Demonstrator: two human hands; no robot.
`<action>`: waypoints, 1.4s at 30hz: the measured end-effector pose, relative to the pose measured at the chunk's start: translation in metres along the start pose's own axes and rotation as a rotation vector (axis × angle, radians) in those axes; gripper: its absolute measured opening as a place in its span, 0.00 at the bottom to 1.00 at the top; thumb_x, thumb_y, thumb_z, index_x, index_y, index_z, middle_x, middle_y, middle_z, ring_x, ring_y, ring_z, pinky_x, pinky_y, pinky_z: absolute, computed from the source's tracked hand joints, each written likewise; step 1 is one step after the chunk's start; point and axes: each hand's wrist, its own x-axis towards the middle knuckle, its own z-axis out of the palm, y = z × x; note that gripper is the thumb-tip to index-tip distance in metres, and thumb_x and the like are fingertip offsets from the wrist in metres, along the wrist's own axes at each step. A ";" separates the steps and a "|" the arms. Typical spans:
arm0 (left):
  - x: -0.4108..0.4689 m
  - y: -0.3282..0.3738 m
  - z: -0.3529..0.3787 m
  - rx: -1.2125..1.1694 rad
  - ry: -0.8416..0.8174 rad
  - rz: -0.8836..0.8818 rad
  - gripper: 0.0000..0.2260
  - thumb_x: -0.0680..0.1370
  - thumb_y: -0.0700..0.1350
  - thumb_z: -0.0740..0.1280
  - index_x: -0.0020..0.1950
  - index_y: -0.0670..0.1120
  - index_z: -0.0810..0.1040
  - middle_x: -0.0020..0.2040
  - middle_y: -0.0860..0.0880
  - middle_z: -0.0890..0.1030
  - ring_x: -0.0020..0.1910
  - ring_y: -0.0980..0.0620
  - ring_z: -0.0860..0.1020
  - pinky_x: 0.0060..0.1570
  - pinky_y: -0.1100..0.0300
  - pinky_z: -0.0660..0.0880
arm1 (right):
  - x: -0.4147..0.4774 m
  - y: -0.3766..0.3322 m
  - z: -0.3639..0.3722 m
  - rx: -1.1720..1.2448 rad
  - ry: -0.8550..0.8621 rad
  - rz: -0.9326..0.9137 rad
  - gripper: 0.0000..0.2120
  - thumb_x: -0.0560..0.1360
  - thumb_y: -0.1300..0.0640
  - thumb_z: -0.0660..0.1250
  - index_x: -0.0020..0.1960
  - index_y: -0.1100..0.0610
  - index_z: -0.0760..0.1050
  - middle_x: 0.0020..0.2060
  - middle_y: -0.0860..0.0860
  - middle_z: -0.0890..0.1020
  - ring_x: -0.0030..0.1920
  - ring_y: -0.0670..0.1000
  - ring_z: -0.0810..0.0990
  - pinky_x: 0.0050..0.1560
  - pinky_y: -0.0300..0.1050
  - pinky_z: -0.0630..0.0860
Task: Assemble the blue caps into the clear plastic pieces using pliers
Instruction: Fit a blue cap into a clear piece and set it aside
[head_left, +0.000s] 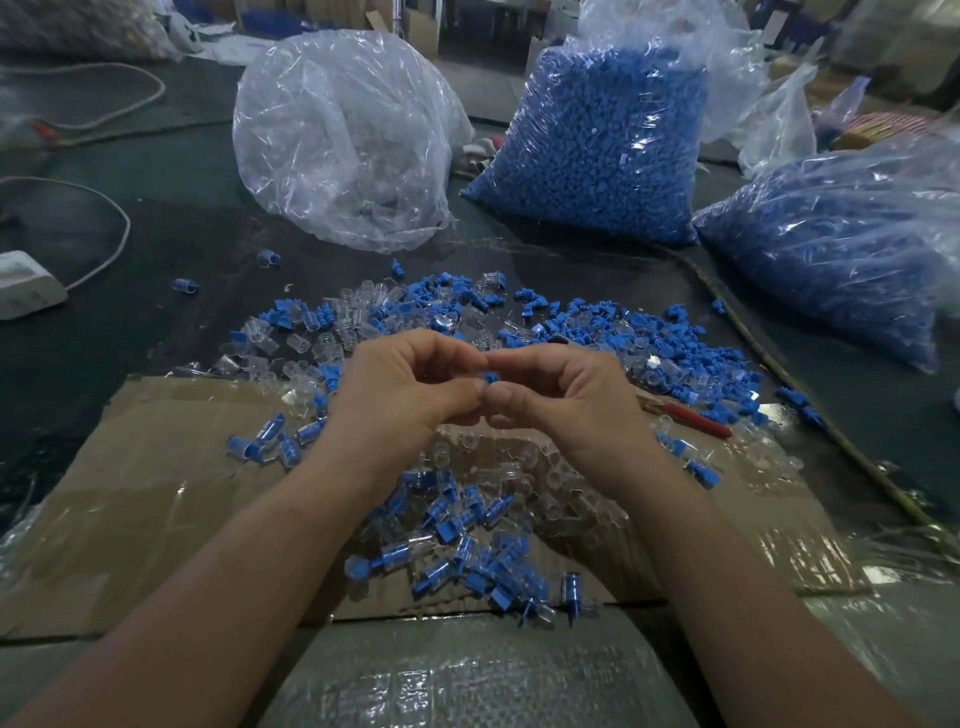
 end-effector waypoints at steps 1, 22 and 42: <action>0.000 0.000 0.000 -0.003 0.003 -0.008 0.08 0.69 0.32 0.70 0.38 0.45 0.78 0.31 0.51 0.81 0.30 0.57 0.80 0.32 0.68 0.76 | 0.000 0.000 0.000 -0.003 0.002 -0.005 0.12 0.62 0.56 0.69 0.46 0.51 0.78 0.35 0.45 0.84 0.38 0.46 0.83 0.39 0.35 0.78; 0.003 0.004 -0.003 -0.210 -0.078 -0.208 0.08 0.59 0.37 0.70 0.37 0.38 0.79 0.29 0.43 0.81 0.26 0.52 0.80 0.25 0.66 0.75 | 0.001 0.010 -0.006 -0.163 0.019 -0.249 0.16 0.66 0.68 0.70 0.48 0.50 0.78 0.39 0.39 0.83 0.43 0.41 0.82 0.45 0.32 0.76; 0.003 0.007 -0.007 -0.336 -0.162 -0.271 0.06 0.59 0.36 0.65 0.30 0.41 0.82 0.30 0.42 0.80 0.29 0.48 0.81 0.26 0.65 0.76 | 0.001 0.014 -0.008 -0.222 0.135 -0.326 0.14 0.65 0.66 0.72 0.50 0.57 0.79 0.37 0.42 0.82 0.40 0.43 0.83 0.42 0.34 0.78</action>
